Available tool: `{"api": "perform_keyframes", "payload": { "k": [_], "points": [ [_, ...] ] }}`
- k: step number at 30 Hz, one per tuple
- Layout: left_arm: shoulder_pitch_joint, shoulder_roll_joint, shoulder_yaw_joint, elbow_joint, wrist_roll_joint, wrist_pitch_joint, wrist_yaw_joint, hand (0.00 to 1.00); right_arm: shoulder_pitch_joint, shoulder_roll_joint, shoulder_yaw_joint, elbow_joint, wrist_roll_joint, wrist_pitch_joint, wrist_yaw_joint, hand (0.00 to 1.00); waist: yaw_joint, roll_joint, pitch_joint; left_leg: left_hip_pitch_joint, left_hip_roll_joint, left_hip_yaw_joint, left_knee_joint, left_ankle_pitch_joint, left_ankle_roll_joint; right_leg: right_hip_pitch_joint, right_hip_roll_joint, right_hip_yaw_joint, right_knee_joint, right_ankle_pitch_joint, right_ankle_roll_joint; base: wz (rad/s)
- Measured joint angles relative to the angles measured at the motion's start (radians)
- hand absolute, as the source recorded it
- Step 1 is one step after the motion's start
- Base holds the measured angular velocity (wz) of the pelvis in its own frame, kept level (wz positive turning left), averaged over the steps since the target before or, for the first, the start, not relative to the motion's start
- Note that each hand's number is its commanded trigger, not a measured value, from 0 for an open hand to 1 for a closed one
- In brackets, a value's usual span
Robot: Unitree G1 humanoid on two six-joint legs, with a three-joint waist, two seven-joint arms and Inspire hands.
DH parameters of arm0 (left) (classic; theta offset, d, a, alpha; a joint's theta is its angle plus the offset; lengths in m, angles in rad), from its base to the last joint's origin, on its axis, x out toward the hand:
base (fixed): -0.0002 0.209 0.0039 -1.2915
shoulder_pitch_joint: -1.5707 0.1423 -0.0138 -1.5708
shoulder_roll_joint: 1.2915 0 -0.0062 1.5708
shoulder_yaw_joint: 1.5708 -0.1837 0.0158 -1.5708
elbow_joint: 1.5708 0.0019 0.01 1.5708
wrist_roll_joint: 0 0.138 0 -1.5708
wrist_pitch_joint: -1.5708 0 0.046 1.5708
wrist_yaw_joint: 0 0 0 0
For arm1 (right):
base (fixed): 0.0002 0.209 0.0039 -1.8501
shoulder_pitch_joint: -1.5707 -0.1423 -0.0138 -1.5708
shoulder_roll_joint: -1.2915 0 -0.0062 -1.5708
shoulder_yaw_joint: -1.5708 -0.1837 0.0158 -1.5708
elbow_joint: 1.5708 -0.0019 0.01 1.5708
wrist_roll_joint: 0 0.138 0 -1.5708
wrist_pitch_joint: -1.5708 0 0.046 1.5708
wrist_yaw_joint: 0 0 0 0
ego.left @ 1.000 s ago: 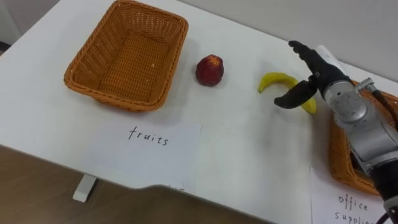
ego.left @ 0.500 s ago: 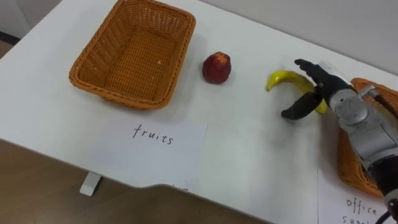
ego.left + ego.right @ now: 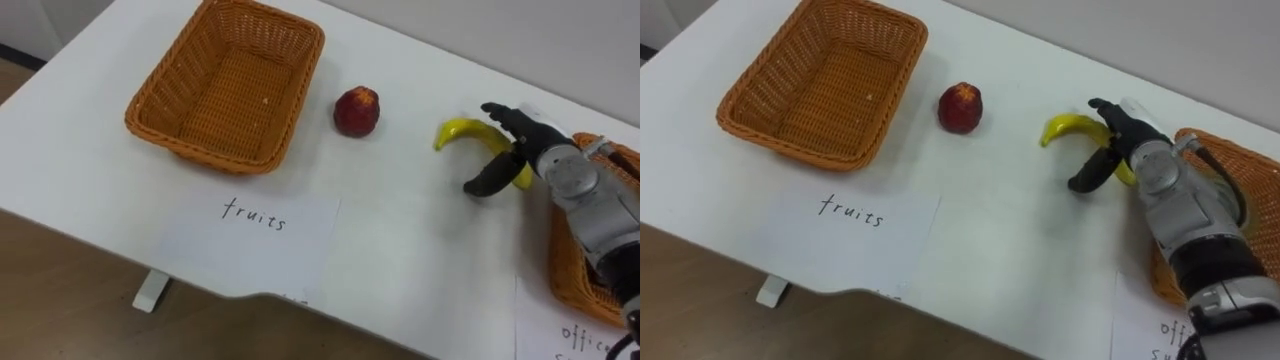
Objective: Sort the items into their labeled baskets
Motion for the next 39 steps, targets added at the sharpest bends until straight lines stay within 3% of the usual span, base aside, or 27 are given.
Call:
{"api": "perform_keyframes", "payload": {
  "k": [10, 17, 26, 33, 34, 35, 36, 37, 39],
  "points": [
    [-0.002, 0.000, 0.000, 0.001, 0.000, 0.014, -0.002, 0.00, -0.003, -0.011, 0.019, 0.008, -0.005, 0.001, 0.023, 0.00, 0.002, 0.001, 0.0007, 0.002, -0.001, -0.008, 0.002, 0.000, 0.000, 0.005, -0.001, -0.012, 0.000, 0.000, 0.000, 0.02],
    [-0.068, 0.004, 0.000, 0.035, -0.002, 0.011, -0.023, 0.00, -0.020, -0.046, 0.064, 0.054, -0.030, 0.001, 0.112, 0.00, 0.024, -0.005, -0.0030, 0.004, -0.001, -0.010, 0.002, 0.000, -0.001, 0.007, -0.001, -0.014, 0.000, 0.000, 0.000, 0.00],
    [-0.097, 0.037, -0.015, 0.073, 0.000, 0.021, -0.043, 0.00, -0.118, -0.049, 0.164, 0.193, -0.028, 0.022, 0.234, 0.00, 0.053, -0.024, 0.0087, 0.003, -0.002, -0.022, 0.002, 0.003, -0.004, 0.010, -0.001, -0.033, -0.002, 0.002, -0.003, 0.03],
    [-0.118, 0.045, -0.028, 0.087, 0.003, 0.023, -0.047, 0.00, -0.134, -0.061, 0.189, 0.250, -0.031, 0.043, 0.267, 0.00, 0.099, -0.025, 0.0095, 0.004, -0.004, -0.033, 0.002, 0.006, -0.006, 0.023, -0.002, -0.072, -0.017, 0.008, -0.009, 0.04],
    [-0.120, 0.045, -0.029, 0.087, 0.003, 0.024, -0.047, 0.00, -0.134, -0.062, 0.194, 0.252, -0.032, 0.044, 0.267, 0.04, 0.104, -0.025, 0.0095, 0.004, -0.003, -0.033, 0.002, 0.006, -0.006, 0.024, -0.002, -0.072, -0.017, 0.008, -0.009, 0.03],
    [-0.122, 0.045, -0.029, 0.088, 0.003, 0.027, -0.048, 0.00, -0.135, -0.063, 0.200, 0.256, -0.032, 0.046, 0.267, 0.51, 0.106, -0.025, 0.0096, 0.004, -0.003, -0.035, 0.002, 0.007, -0.007, 0.024, -0.001, -0.074, -0.017, 0.008, -0.010, 0.00],
    [-0.123, 0.045, -0.029, 0.089, 0.003, 0.029, -0.048, 0.00, -0.137, -0.063, 0.207, 0.258, -0.032, 0.048, 0.270, 0.65, 0.107, -0.025, 0.0096, 0.004, -0.003, -0.036, 0.002, 0.008, -0.008, 0.024, -0.001, -0.075, -0.017, 0.008, -0.010, 0.03],
    [-0.123, 0.045, -0.029, 0.089, 0.003, 0.030, -0.048, 0.00, -0.137, -0.063, 0.207, 0.258, -0.032, 0.050, 0.270, 1.00, 0.108, -0.025, 0.0097, 0.004, -0.003, -0.036, 0.001, 0.008, -0.008, 0.024, -0.001, -0.075, -0.017, 0.008, -0.010, 0.00],
    [-0.125, 0.046, -0.029, 0.097, 0.003, 0.029, -0.049, 0.00, -0.137, -0.063, 0.203, 0.254, -0.040, 0.055, 0.262, 1.00, 0.108, -0.024, 0.0104, 0.004, -0.003, -0.036, -0.001, 0.009, -0.009, 0.022, -0.001, -0.075, -0.017, 0.009, -0.011, 0.00]
  ]
}}
